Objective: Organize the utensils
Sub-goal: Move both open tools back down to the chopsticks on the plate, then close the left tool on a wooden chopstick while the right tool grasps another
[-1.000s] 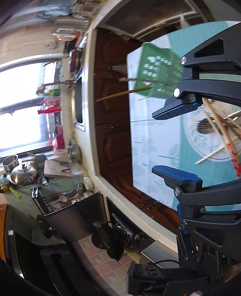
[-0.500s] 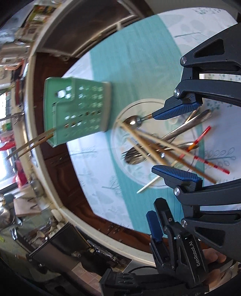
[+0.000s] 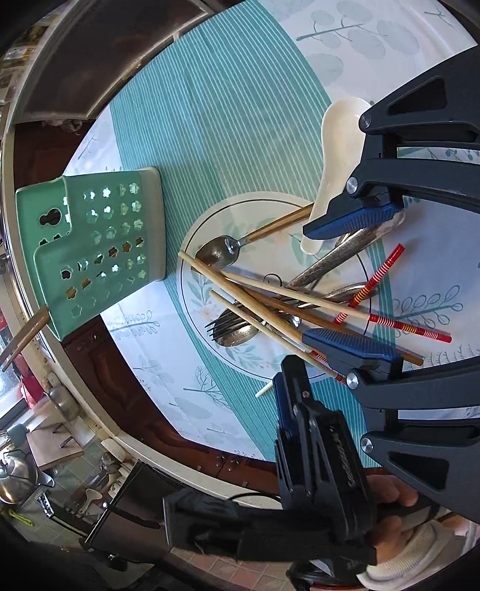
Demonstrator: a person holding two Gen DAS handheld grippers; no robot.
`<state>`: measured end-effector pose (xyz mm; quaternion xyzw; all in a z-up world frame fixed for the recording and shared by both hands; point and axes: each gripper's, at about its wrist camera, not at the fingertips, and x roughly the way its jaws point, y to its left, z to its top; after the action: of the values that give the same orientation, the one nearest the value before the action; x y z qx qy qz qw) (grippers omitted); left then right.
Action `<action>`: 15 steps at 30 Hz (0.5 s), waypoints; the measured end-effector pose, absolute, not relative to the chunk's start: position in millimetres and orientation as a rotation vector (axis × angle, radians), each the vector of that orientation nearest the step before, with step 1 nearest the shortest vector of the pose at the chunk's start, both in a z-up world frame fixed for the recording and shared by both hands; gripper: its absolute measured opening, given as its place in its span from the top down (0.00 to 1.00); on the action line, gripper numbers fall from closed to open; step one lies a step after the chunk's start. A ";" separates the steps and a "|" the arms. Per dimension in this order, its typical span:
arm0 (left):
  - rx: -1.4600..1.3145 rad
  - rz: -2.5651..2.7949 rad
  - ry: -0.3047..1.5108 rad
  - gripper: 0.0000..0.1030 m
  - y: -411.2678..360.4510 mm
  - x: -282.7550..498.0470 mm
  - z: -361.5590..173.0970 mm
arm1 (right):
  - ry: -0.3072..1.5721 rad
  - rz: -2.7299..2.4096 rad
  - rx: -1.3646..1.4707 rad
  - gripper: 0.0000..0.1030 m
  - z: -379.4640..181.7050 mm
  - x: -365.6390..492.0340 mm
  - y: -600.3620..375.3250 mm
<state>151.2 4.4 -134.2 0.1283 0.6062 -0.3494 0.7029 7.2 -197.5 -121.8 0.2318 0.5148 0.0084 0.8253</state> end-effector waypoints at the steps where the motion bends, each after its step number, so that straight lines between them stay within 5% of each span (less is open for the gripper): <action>1: 0.292 -0.780 1.355 0.81 2.7 152.2 -135.6 | 1.099 0.016 0.494 0.50 -123.1 11.5 -195.1; 15: 0.475 -0.782 1.428 0.84 -22.6 155.6 -160.7 | 1.120 0.005 0.537 0.50 -136.0 41.1 -189.5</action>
<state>155.6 -22.6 -160.7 0.2101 0.6314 -0.3458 0.6615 41.1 -189.5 -136.0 0.2513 0.5247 0.0024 0.8133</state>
